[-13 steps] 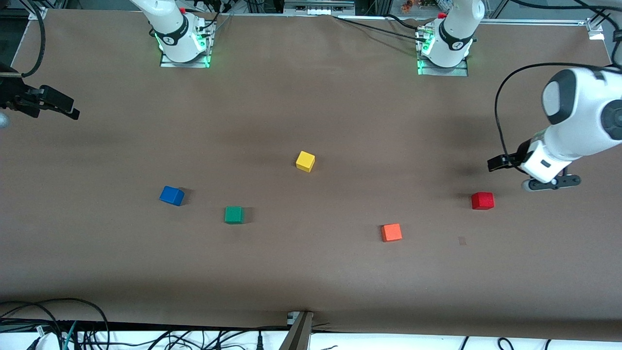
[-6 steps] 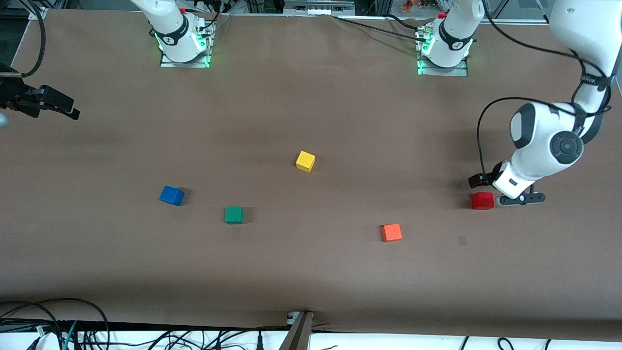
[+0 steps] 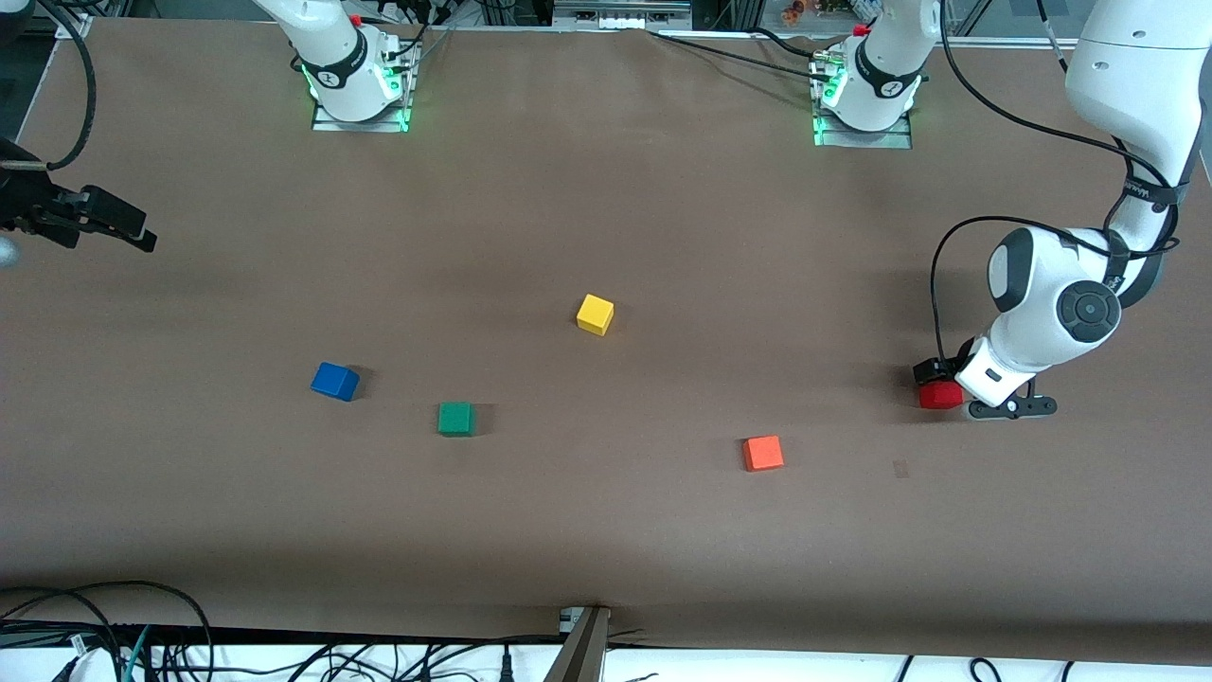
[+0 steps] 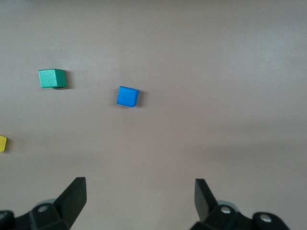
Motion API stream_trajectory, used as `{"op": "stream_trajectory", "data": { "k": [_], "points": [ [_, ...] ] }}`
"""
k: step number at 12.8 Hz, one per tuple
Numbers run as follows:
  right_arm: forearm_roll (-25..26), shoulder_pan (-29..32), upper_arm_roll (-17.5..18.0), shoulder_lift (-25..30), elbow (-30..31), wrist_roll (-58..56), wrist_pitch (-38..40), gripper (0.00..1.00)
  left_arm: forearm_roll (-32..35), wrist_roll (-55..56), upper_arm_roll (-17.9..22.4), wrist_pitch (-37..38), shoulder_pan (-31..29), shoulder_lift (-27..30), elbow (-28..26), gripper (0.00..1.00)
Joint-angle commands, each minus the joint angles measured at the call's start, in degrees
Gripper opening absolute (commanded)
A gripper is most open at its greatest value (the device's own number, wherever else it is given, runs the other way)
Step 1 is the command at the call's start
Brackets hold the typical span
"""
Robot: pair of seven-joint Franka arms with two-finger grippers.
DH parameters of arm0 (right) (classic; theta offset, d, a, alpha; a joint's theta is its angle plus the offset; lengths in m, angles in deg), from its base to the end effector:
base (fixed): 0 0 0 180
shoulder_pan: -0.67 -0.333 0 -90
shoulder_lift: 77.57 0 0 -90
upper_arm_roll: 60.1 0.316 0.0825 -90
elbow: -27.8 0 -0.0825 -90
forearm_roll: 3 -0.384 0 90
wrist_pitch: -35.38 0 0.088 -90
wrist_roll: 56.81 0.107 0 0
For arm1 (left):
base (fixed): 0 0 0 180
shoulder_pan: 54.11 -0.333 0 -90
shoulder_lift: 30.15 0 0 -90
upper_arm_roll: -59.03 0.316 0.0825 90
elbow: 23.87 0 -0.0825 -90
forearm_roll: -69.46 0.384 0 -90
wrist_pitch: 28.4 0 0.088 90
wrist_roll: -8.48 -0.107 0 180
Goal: Pass red block to right arm, stack on blue
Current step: 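Close the left gripper on the red cube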
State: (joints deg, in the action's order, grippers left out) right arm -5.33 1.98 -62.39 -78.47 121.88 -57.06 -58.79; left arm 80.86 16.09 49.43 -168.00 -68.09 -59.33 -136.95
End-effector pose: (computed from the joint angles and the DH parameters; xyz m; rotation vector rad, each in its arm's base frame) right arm 0.5628 -0.0312 0.5884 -3.0997 0.0957 0.0198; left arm 0.6082 0.0497 0.2086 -3.0938 -0.1155 0.0513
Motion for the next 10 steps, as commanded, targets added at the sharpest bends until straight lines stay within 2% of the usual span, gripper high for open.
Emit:
{"op": "stream_trajectory", "data": {
  "k": [1,5,6,7,8,9,10],
  "points": [
    [-0.57,-0.35,0.1,0.2,-0.13,-0.27,0.21,1.0,2.57,0.66,-0.07,0.21,0.0,-1.75,1.99,1.0],
    [-0.74,-2.1,0.1,-0.33,-0.57,0.51,-0.67,1.0,3.19,0.31,-0.07,0.39,0.0,-2.54,2.86,0.69],
    [-1.18,-2.1,0.1,-0.5,-0.57,0.6,-0.75,1.0,3.19,-0.13,-0.07,0.74,-0.09,-2.54,2.87,0.42],
    [-1.88,-2.1,0.01,-0.68,-0.92,0.69,-0.75,1.0,3.8,-1.52,-0.07,0.92,-0.09,-2.46,2.87,0.22],
    [-1.97,-2.19,0.01,-0.68,-0.74,0.6,-0.75,1.0,3.98,-3.28,-0.07,0.92,-0.18,-2.37,3.04,0.07],
    [-2.06,-2.1,0.01,-0.68,-0.74,0.69,-0.49,1.0,3.98,-4.08,-0.07,0.92,-0.27,-2.37,3.39,0.0],
    [-2.15,-2.02,0.01,-0.77,-0.74,0.69,-0.58,1.0,3.98,-4.7,-0.07,0.92,-0.35,-2.11,3.48,0.0]
  ]
}}
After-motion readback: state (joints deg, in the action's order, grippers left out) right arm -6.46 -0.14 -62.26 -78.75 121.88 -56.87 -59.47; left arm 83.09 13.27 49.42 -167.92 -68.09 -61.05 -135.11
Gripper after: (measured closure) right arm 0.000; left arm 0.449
